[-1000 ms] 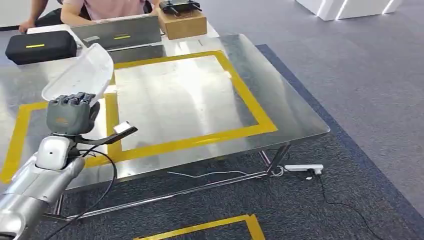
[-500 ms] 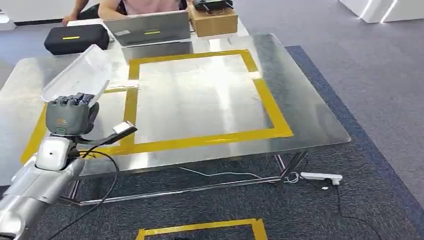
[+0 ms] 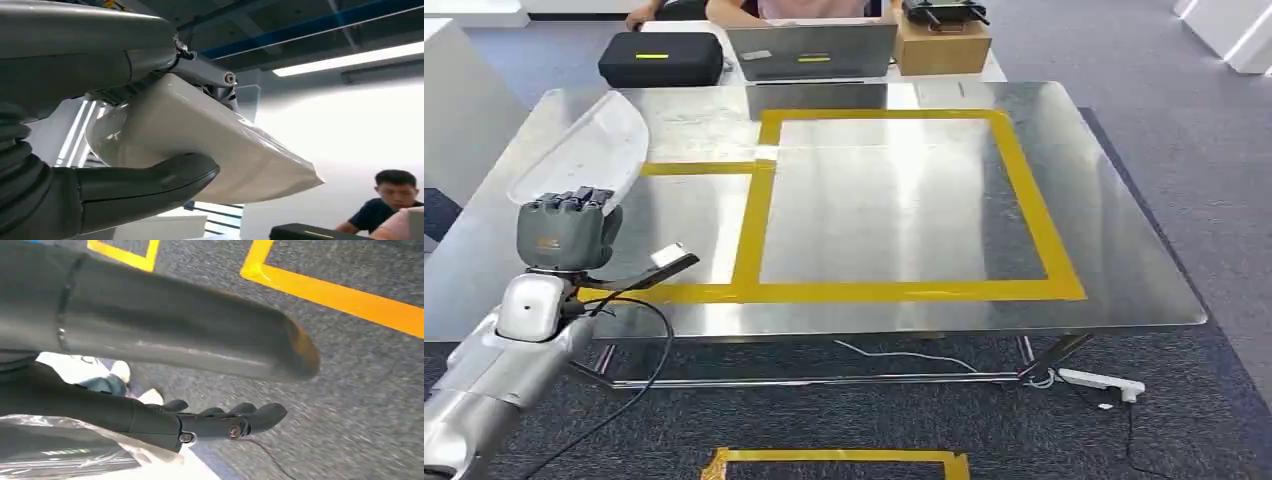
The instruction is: Take the parts from the cabinet and place them on the table.
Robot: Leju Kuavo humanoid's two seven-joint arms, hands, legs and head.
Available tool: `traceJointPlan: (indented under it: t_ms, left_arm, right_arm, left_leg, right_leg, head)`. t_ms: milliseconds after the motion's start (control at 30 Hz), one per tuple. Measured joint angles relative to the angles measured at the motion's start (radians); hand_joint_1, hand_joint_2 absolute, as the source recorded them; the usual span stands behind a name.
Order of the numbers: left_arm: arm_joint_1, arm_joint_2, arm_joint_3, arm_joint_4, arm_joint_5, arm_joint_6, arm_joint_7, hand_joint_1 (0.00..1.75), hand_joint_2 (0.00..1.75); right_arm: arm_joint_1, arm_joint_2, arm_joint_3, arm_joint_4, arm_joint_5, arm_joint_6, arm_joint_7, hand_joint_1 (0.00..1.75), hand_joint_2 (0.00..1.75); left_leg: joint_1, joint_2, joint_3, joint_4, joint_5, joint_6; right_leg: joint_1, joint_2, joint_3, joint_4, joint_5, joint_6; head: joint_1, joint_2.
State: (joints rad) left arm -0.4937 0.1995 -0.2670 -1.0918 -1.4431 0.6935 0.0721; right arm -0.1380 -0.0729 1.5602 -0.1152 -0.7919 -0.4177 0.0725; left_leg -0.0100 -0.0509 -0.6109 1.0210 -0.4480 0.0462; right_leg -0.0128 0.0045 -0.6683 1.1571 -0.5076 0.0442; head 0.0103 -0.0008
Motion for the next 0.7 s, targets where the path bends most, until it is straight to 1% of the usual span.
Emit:
traceJointPlan:
  t_ms: [33,67,100,133,167,200,233,267,300,333,367,400,433,467,500,533,567,600,633,667,700]
  left_arm:
    - [0.000,0.000,0.000,0.000,0.000,0.000,0.000,1.75,1.75]
    - [0.000,-0.001,0.000,0.000,0.000,0.000,0.000,1.75,1.75]
    - [-0.004,-0.001,0.000,0.001,0.000,0.000,0.000,1.75,1.75]
    - [-0.003,0.000,0.000,0.001,0.000,0.000,0.000,1.75,1.75]
    - [-0.001,-0.001,0.000,0.001,0.000,0.000,0.000,1.75,1.75]
    - [0.000,0.000,0.000,0.001,0.000,0.000,0.000,1.75,1.75]
    - [0.002,0.002,0.000,0.001,0.000,0.000,0.000,1.75,1.75]
    - [-0.003,0.003,0.000,0.002,0.000,0.000,0.000,1.75,1.75]
    - [-0.007,0.003,0.000,0.001,0.000,0.000,0.000,1.75,1.75]
    - [-0.007,0.003,0.000,0.002,0.000,0.000,0.000,1.75,1.75]
    - [-0.003,0.002,0.000,0.002,0.000,0.000,0.000,1.75,1.75]
    - [0.000,0.002,0.000,0.003,0.000,-0.001,0.000,1.75,1.75]
    - [0.002,0.003,0.000,0.004,0.000,-0.001,0.000,1.75,1.75]
    - [0.002,0.003,0.000,0.004,0.000,-0.001,0.000,1.75,1.75]
    - [0.001,0.003,0.000,0.004,0.000,-0.001,0.000,1.75,1.75]
    - [-0.001,0.003,0.000,0.004,0.000,-0.001,0.000,1.75,1.75]
    - [-0.001,0.003,0.000,0.005,0.000,-0.001,0.000,1.75,1.75]
    - [-0.005,0.003,0.000,0.005,0.000,-0.002,0.001,1.75,1.75]
    - [-0.003,0.003,0.000,0.005,0.000,-0.003,0.001,1.75,1.75]
    - [-0.001,0.003,0.000,0.006,0.000,-0.003,0.002,1.75,1.75]
    - [0.001,0.003,0.000,0.008,-0.001,-0.004,0.002,1.75,1.75]
  right_arm:
    - [-0.001,0.000,0.000,0.000,0.000,0.000,0.000,0.00,0.00]
    - [-0.001,-0.001,0.000,0.000,0.000,0.000,0.000,0.00,0.00]
    - [-0.001,-0.001,0.000,0.000,0.000,0.000,0.000,0.00,0.00]
    - [-0.001,-0.001,0.000,0.000,0.001,0.000,0.000,0.00,0.00]
    - [-0.002,-0.001,0.000,0.000,0.001,0.000,0.000,0.00,0.00]
    - [-0.002,0.000,0.000,0.000,0.000,0.000,0.000,0.00,0.00]
    - [-0.002,0.002,0.000,0.000,0.000,0.000,0.000,0.00,0.00]
    - [-0.002,0.002,0.000,0.000,0.001,0.000,-0.001,0.00,0.00]
    - [-0.001,0.002,0.000,0.000,0.001,0.000,-0.001,0.00,0.00]
    - [0.000,0.002,0.000,0.000,0.001,0.000,0.000,0.00,0.00]
    - [0.000,0.002,0.000,0.000,0.001,0.000,0.000,0.00,0.00]
    - [0.000,0.002,0.000,0.000,0.001,0.000,0.000,0.00,0.00]
    - [0.000,0.002,0.000,0.000,0.001,0.000,0.000,0.00,0.00]
    - [0.000,0.002,0.000,0.000,0.001,0.000,0.000,0.00,0.00]
    - [-0.001,0.002,0.000,0.000,0.001,0.000,0.000,0.00,0.00]
    - [-0.002,0.002,0.000,0.000,0.001,0.000,-0.001,0.00,0.00]
    - [-0.002,0.002,0.000,0.000,-0.003,0.000,-0.002,0.00,0.00]
    - [-0.005,0.002,0.000,0.000,-0.009,-0.002,-0.005,0.00,0.00]
    - [-0.007,0.001,0.000,0.000,-0.015,-0.004,-0.006,0.00,0.00]
    - [-0.006,-0.001,0.000,0.000,-0.017,-0.004,-0.008,0.00,0.00]
    - [-0.006,0.000,0.000,0.000,-0.018,-0.004,-0.009,0.00,0.00]
  left_leg:
    - [0.000,-0.007,0.002,0.002,-0.002,-0.003]
    - [-0.002,-0.011,-0.003,0.003,-0.004,-0.007]
    - [-0.001,-0.019,-0.010,0.011,-0.003,-0.011]
    - [0.004,-0.024,-0.013,0.008,0.001,-0.018]
    - [0.007,-0.032,-0.012,0.004,0.002,-0.023]
    - [0.003,-0.040,-0.011,0.003,0.002,-0.030]
    - [0.004,-0.025,-0.013,0.012,-0.007,-0.034]
    - [0.002,0.012,-0.026,0.042,-0.028,-0.045]
    - [0.007,0.027,-0.055,0.103,-0.061,-0.054]
    - [0.013,0.033,-0.095,0.188,-0.097,-0.061]
    - [0.018,0.035,-0.134,0.265,-0.124,-0.067]
    - [0.023,0.036,-0.157,0.308,-0.130,-0.071]
    - [0.027,0.037,-0.154,0.298,-0.110,-0.074]
    - [0.029,0.038,-0.132,0.249,-0.074,-0.075]
    - [0.030,0.041,-0.089,0.162,-0.026,-0.075]
    - [0.030,0.048,-0.040,0.069,0.017,-0.074]
    - [0.027,0.058,-0.010,0.017,0.011,-0.073]
    - [0.019,0.056,-0.005,-0.001,0.006,-0.066]
    - [0.023,0.055,-0.008,-0.003,0.010,-0.060]
    - [0.023,0.054,-0.008,-0.003,0.010,-0.060]
    - [0.021,0.054,-0.008,-0.004,0.010,-0.060]
  right_leg:
    - [0.000,0.018,0.041,-0.095,0.044,-0.004]
    - [-0.003,0.054,0.058,-0.116,0.026,-0.010]
    - [-0.004,0.052,0.069,-0.139,0.026,-0.012]
    - [0.001,0.047,0.069,-0.135,0.026,-0.013]
    - [0.003,0.041,0.071,-0.134,0.024,-0.018]
    - [-0.001,0.033,0.075,-0.139,0.027,-0.023]
    - [-0.008,0.024,0.081,-0.148,0.031,-0.029]
    - [-0.008,0.017,0.087,-0.151,0.029,-0.036]
    - [-0.008,0.007,0.090,-0.151,0.028,-0.039]
    - [-0.008,0.000,0.093,-0.151,0.025,-0.041]
    - [-0.008,-0.009,0.094,-0.151,0.024,-0.042]
    - [-0.008,-0.016,0.096,-0.151,0.021,-0.041]
    - [-0.008,-0.024,0.098,-0.151,0.019,-0.040]
    - [-0.009,-0.030,0.102,-0.151,0.017,-0.037]
    - [-0.010,-0.036,0.108,-0.151,0.013,-0.033]
    - [-0.012,-0.037,0.115,-0.151,0.009,-0.027]
    - [-0.011,-0.043,0.117,-0.151,0.005,-0.020]
    - [-0.006,-0.044,0.112,-0.147,0.003,-0.014]
    - [-0.004,-0.046,0.111,-0.148,0.002,-0.011]
    - [-0.003,-0.043,0.111,-0.149,0.002,-0.028]
    - [-0.003,-0.046,0.113,-0.152,0.004,-0.030]
  head:
    - [0.000,0.000]
    - [-0.002,0.000]
    - [-0.003,0.000]
    - [-0.002,0.000]
    - [0.000,0.000]
    - [-0.002,0.000]
    - [0.000,0.000]
    - [-0.013,0.000]
    - [-0.016,0.000]
    - [-0.015,0.000]
    - [-0.016,0.000]
    - [-0.016,0.000]
    - [-0.016,0.000]
    - [-0.016,0.000]
    - [-0.015,0.000]
    - [-0.016,0.000]
    - [-0.015,0.000]
    - [-0.018,0.000]
    - [-0.013,0.000]
    - [-0.013,0.000]
    - [-0.011,0.000]
